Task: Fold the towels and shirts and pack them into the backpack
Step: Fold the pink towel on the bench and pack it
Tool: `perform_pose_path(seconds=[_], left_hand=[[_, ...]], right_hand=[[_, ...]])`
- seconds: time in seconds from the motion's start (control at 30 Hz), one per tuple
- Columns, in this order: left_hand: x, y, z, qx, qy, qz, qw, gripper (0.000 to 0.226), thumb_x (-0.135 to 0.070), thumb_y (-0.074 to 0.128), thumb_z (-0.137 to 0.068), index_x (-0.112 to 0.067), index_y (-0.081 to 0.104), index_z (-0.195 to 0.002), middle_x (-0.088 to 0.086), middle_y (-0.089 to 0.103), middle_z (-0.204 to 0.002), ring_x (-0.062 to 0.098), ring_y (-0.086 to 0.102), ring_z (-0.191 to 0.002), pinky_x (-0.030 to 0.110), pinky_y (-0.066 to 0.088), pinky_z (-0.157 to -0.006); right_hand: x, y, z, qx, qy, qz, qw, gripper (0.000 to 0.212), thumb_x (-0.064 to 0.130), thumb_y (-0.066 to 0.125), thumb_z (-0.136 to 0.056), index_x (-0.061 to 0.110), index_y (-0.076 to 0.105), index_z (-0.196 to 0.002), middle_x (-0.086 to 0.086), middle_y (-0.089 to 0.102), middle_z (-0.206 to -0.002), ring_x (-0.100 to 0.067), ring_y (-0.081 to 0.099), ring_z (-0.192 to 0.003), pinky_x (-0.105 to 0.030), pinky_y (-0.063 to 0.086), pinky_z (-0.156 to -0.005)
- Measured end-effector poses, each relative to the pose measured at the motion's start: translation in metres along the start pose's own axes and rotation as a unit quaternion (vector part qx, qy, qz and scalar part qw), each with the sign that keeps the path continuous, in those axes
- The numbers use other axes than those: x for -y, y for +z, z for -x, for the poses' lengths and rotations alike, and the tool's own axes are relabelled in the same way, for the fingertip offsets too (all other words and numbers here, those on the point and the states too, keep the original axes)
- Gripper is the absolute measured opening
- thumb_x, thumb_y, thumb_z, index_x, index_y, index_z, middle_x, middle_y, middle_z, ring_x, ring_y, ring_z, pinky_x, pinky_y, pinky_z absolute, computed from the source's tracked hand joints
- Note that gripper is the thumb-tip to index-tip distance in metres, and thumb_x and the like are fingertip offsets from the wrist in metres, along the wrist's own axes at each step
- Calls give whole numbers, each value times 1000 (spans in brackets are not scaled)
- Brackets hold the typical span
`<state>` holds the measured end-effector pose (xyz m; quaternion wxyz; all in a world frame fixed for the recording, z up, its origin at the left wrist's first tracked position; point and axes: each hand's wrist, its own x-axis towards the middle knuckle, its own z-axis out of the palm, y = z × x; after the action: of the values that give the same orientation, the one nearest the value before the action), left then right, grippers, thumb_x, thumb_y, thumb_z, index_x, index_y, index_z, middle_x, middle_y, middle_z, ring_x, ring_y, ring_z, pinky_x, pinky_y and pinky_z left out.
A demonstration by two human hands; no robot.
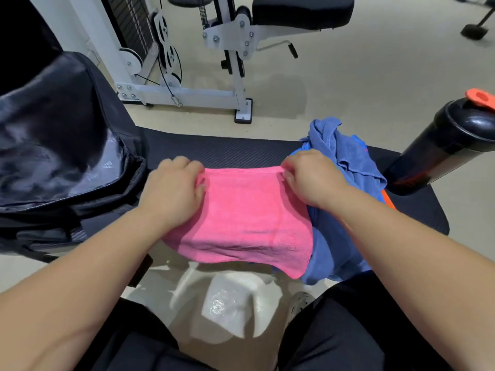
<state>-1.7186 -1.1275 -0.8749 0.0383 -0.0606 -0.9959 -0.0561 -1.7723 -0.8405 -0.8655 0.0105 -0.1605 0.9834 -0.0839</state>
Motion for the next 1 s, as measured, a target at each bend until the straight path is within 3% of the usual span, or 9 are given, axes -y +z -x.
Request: perform_pose_path(seconds=[0.1,0.2,0.3,0.43,0.53,0.63,0.77,0.87,1.0], left_hand=[[13,2,-20,32,-52,-70,996,39,-37,56,-92,-15,55,-124,13,55,-119,39,51,-105,49,47,-82],[18,6,-32,77,-57,-128,987,36,-41,52,-93,-18,57,-121,9,55,-117,35,49,-107,44,45,-82],[20,4,-40,92,-45,-127,987,32,-44,52,-93,-21,58,-115,7,57,-113,33,48,-108,43,43,-83],[27,2,-43,104,-46,-102,988,33,-49,58,-90,-22,57,-109,8,58,-111,33,50,-107,43,43,-85],[31,3,-42,108,-48,-13,993,15,-38,62,-89,-25,55,-91,6,63,-101,31,55,-94,38,46,-77],[33,-3,-34,45,-50,81,994,16,-26,67,-84,-26,54,-74,-2,61,-76,28,57,-79,35,44,-67],[31,-27,-13,-29,-25,176,984,19,-17,74,-80,-23,60,-69,-8,61,-65,19,56,-64,31,41,-63],[29,-48,6,-16,-55,307,950,16,-14,80,-80,-21,67,-73,-6,66,-66,10,56,-59,28,44,-62],[28,-70,24,8,-75,466,882,9,-5,80,-81,-8,71,-81,-3,71,-69,10,59,-66,17,49,-60]], right_hand=[[-5,5,-25,0,22,33,999,11,10,59,-81,17,58,-73,-3,57,-73,-33,57,-77,-40,50,-66],[-6,7,-36,47,-29,45,997,8,22,62,-85,21,69,-90,1,63,-88,-26,56,-91,-39,49,-76],[-8,7,-37,76,-67,45,994,4,27,63,-88,27,67,-86,9,59,-86,-23,49,-94,-36,39,-79],[-10,10,-33,82,-52,35,995,12,25,60,-90,31,57,-80,11,60,-82,-22,46,-94,-34,31,-78],[-7,10,-31,103,-36,15,994,15,19,57,-89,32,57,-81,11,60,-83,-20,42,-96,-35,29,-79],[-4,7,-24,113,-33,-3,993,17,16,57,-87,32,58,-86,13,60,-83,-20,44,-96,-34,28,-81],[-7,-2,-4,54,-44,-96,993,16,13,62,-84,25,68,-94,2,61,-92,-21,59,-89,-35,47,-79],[-3,-18,19,13,-59,-140,988,25,9,68,-81,19,76,-103,0,62,-92,-19,60,-85,-32,49,-80],[-3,-43,56,41,-30,-205,977,19,11,72,-78,24,77,-90,13,64,-81,-5,59,-73,-22,46,-70]])
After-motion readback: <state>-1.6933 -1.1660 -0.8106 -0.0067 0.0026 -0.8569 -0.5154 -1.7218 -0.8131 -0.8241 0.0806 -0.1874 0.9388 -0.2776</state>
